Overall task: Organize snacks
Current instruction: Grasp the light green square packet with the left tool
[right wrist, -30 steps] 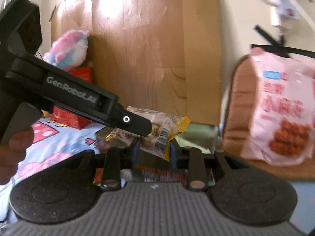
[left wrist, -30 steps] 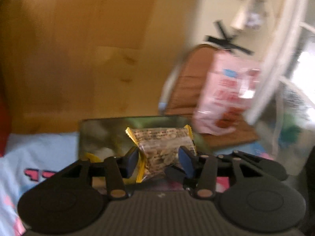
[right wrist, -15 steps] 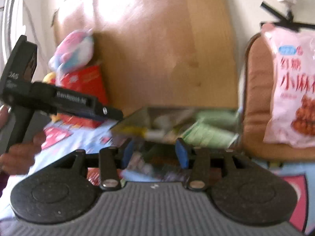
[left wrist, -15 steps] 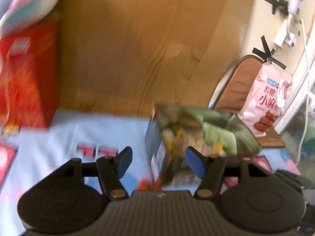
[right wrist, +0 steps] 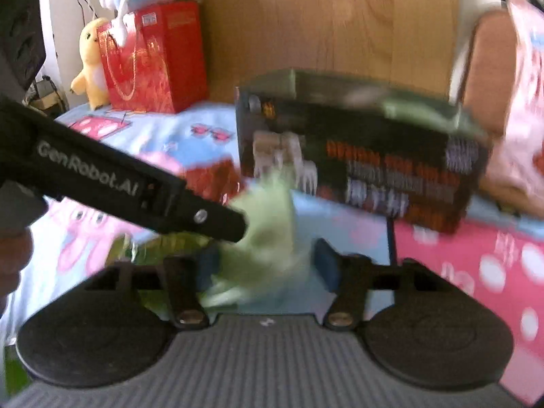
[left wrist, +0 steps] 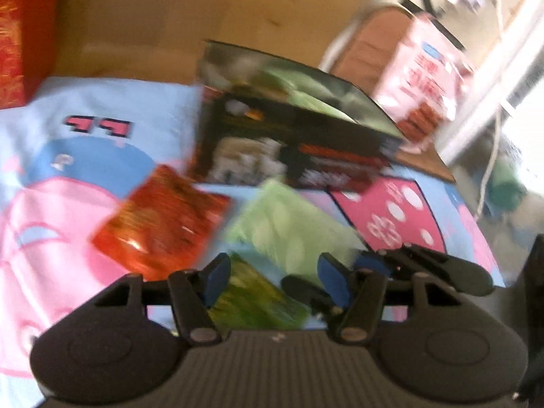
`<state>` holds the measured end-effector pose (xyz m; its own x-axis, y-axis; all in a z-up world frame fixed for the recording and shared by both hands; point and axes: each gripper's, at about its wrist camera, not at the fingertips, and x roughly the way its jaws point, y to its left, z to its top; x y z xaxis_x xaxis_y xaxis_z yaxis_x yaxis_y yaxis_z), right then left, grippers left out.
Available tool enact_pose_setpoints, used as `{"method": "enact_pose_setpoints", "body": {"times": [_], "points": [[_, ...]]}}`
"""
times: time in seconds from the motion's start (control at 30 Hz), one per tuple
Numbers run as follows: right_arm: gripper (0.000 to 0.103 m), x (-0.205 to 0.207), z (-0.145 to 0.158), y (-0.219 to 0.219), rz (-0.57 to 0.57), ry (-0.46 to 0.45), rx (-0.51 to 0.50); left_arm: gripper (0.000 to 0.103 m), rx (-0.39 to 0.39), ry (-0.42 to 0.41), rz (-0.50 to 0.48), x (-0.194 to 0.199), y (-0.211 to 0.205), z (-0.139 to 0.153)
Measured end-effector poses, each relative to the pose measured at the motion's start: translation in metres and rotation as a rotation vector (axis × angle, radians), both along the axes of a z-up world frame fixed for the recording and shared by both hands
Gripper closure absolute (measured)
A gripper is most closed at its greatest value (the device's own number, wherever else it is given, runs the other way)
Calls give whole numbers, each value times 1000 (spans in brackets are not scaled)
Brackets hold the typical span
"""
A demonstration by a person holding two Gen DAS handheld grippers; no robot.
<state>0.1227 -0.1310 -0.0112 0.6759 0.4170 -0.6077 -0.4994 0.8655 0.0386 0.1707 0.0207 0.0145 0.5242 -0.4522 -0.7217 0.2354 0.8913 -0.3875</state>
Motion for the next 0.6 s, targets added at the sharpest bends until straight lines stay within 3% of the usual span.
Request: {"method": "enact_pose_setpoints", "body": {"times": [0.03, 0.1, 0.17, 0.3, 0.37, 0.47, 0.57, 0.6], "points": [[63, -8, 1, -5, -12, -4, -5, 57, 1, 2, -19, -3, -7, -1], [82, -19, 2, -19, -14, 9, 19, 59, -1, -2, -55, -10, -21, -1], [83, -33, 1, -31, -17, 13, 32, 59, -14, 12, -107, -19, -35, -3], [82, -63, 0, -53, -36, -10, 28, 56, 49, -35, -201, -42, -57, 3], [81, -69, 1, -62, -54, -7, 42, 55, 70, -83, -165, -43, -48, 13], [79, -62, 3, -62, -65, -13, 66, 53, 92, -126, -26, -29, -21, 30], [60, -51, 9, -55, -56, -25, 102, 51, 127, -130, 49, -4, -3, 34], [58, -44, 10, -49, -48, -28, 107, 51, 141, -115, 62, 5, -1, 32]]}}
